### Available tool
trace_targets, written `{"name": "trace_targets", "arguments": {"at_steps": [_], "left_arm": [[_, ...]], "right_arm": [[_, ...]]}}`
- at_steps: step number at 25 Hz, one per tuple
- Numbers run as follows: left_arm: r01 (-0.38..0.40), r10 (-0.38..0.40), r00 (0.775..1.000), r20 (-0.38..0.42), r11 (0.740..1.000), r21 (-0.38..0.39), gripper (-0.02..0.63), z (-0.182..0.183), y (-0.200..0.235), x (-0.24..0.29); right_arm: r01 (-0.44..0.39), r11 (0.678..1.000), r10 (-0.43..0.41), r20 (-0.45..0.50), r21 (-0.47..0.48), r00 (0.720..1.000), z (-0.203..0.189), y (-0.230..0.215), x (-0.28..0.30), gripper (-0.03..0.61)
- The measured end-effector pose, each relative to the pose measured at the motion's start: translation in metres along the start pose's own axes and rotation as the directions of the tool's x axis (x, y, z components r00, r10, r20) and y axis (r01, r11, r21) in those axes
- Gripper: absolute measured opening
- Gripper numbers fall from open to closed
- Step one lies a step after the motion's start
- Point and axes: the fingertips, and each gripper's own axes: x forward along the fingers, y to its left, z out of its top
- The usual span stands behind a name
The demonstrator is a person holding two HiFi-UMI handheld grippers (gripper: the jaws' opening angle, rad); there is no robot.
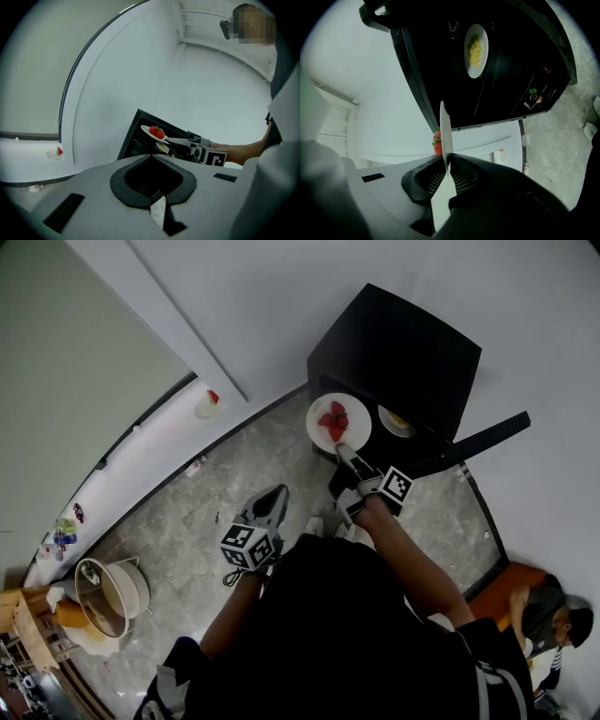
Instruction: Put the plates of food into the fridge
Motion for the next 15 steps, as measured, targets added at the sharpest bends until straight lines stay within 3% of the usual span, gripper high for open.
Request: {"name": "trace_targets", "arguments": {"at_steps": [15], "left_arm": [[-0.006, 0.006, 1.0, -0.019, 1.0, 0.003, 0.023, 0.002, 0.004, 0.007]], "right_arm": [[0.044, 0.999, -0.044, 0.043, -0.001, 0.998, 0.042, -0.055, 0.026, 0.044]]}}
